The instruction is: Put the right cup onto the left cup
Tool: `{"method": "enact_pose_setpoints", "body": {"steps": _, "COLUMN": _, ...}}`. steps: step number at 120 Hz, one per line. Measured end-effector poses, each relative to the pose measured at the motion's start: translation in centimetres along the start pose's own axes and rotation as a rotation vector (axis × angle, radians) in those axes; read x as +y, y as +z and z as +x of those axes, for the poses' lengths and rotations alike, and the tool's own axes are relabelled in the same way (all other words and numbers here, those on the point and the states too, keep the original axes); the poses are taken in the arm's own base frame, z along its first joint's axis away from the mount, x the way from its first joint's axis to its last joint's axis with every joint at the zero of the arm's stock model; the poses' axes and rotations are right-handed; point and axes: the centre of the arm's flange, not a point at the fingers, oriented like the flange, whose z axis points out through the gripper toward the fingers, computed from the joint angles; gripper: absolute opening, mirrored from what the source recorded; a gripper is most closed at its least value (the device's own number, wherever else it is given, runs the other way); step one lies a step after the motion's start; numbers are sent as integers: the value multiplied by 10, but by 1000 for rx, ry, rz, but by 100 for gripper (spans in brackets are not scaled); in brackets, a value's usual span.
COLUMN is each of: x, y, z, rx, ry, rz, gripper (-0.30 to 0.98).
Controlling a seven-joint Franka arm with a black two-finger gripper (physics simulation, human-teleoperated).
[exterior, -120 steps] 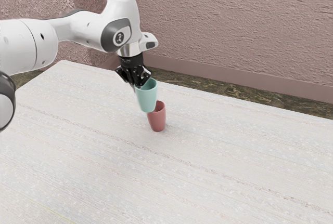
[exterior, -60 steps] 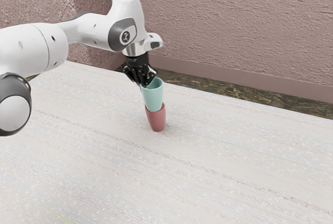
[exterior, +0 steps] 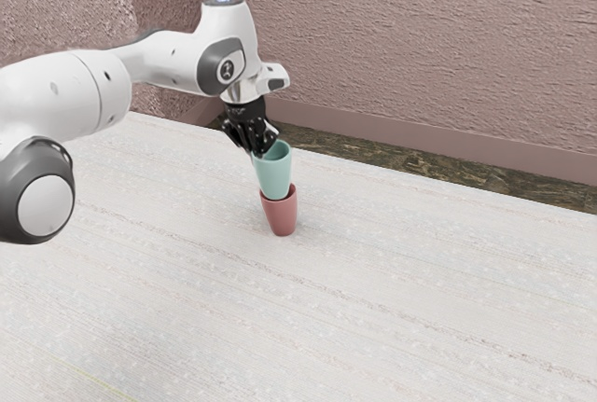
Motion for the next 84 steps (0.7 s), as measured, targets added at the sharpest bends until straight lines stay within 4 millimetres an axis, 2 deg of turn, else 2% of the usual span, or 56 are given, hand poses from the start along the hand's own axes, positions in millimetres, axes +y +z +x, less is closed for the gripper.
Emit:
{"method": "enact_pose_setpoints", "body": {"steps": 20, "x": 0, "y": 5, "z": 1, "rx": -1, "ry": 11, "rz": -7, "gripper": -9}}
{"method": "enact_pose_setpoints", "body": {"steps": 44, "x": 5, "y": 0, "z": 0, "rx": 7, "ry": 19, "rz": -19, "gripper": 34}}
{"method": "enact_pose_setpoints", "body": {"steps": 56, "x": 8, "y": -11, "z": -3, "rx": 19, "ry": 26, "rz": -17, "gripper": 47}}
{"method": "enact_pose_setpoints", "body": {"steps": 71, "x": 8, "y": -24, "z": -12, "rx": 21, "ry": 30, "rz": -13, "gripper": 57}}
{"method": "enact_pose_setpoints", "body": {"steps": 84, "x": 13, "y": -48, "z": -26, "rx": 34, "ry": 41, "rz": -13, "gripper": 61}}
